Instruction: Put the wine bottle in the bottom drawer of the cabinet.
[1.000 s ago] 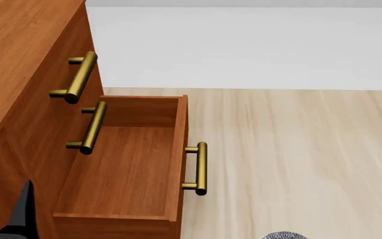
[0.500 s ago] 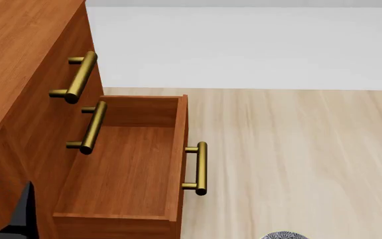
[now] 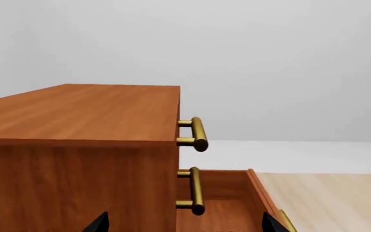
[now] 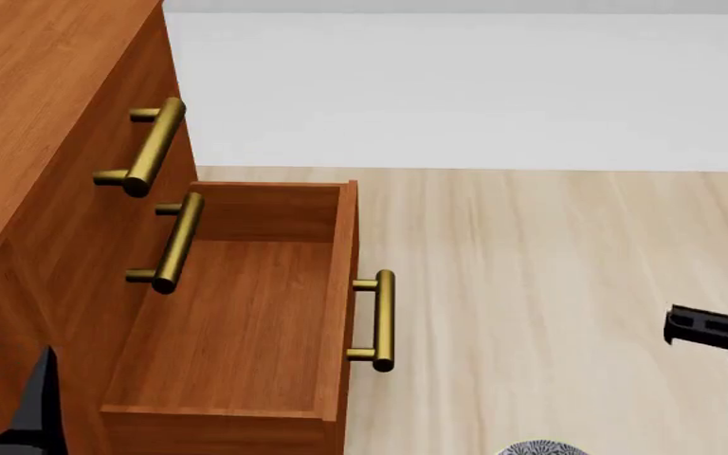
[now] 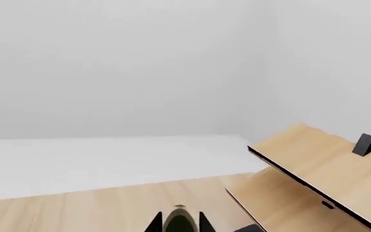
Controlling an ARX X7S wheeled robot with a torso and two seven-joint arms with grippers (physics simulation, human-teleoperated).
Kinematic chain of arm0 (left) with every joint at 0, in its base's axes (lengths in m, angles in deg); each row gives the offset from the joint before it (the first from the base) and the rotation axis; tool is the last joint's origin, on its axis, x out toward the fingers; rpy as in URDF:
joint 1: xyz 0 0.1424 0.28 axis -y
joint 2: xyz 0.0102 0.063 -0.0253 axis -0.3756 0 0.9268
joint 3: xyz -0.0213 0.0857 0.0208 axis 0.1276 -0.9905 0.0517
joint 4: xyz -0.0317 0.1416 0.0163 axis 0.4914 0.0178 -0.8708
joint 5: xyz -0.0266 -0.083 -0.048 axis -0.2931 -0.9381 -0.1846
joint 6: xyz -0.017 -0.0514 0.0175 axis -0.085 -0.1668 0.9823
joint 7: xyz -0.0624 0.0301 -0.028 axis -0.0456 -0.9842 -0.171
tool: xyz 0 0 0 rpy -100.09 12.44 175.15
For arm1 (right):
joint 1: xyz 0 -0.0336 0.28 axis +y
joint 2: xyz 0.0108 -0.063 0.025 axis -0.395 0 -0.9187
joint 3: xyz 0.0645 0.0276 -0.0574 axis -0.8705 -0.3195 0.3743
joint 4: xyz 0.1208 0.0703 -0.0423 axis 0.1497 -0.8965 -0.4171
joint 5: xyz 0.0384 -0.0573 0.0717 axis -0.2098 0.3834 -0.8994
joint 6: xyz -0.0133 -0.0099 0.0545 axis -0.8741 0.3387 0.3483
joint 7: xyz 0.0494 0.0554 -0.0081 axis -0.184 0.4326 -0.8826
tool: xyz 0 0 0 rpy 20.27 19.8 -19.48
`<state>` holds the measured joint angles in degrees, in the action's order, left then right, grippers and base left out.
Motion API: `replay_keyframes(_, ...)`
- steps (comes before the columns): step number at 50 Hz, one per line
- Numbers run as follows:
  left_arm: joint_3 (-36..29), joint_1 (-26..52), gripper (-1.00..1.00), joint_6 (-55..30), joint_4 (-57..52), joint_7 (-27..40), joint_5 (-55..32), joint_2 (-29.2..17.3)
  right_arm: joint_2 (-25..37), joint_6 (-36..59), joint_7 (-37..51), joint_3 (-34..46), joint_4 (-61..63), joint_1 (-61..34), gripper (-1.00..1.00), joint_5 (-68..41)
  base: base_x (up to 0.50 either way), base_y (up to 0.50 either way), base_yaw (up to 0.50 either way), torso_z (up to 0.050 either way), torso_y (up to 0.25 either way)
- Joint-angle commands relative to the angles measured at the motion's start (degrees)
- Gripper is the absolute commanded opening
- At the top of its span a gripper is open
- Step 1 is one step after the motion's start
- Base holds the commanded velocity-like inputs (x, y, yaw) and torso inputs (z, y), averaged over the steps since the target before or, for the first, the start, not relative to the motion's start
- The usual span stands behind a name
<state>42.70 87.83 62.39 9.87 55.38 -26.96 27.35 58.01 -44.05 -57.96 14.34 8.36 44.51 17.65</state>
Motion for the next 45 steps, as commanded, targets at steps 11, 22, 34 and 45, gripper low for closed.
replay_keyframes(11,0.37,-0.77,1.00,1.05,0.37,-0.17,0.37,-0.73,-2.32,16.05,-1.65,9.57,1.36,-27.21,-1.00,-5.67,0.00,0.00,0.00,0.000,0.001)
replay_keyframes(22,0.18,-0.64,1.00,0.70,0.74,-0.21,0.06,-0.65,-5.24,19.70,-2.62,16.71,-3.61,-36.98,-1.00,-4.02,0.00,0.00,0.00,0.000,0.001)
replay_keyframes(34,0.73,-0.54,1.00,0.70,0.45,0.71,-0.47,-1.22,-8.59,18.70,-7.02,23.24,-11.51,-45.40,-1.00,-1.56,0.00,0.00,0.00,0.000,0.000)
replay_keyframes(45,0.95,-1.17,1.00,2.17,0.82,-0.30,-0.80,-1.23,-13.27,17.42,-10.41,25.87,-19.58,-52.31,-1.00,-0.96,0.00,0.00,0.00,0.000,0.001)
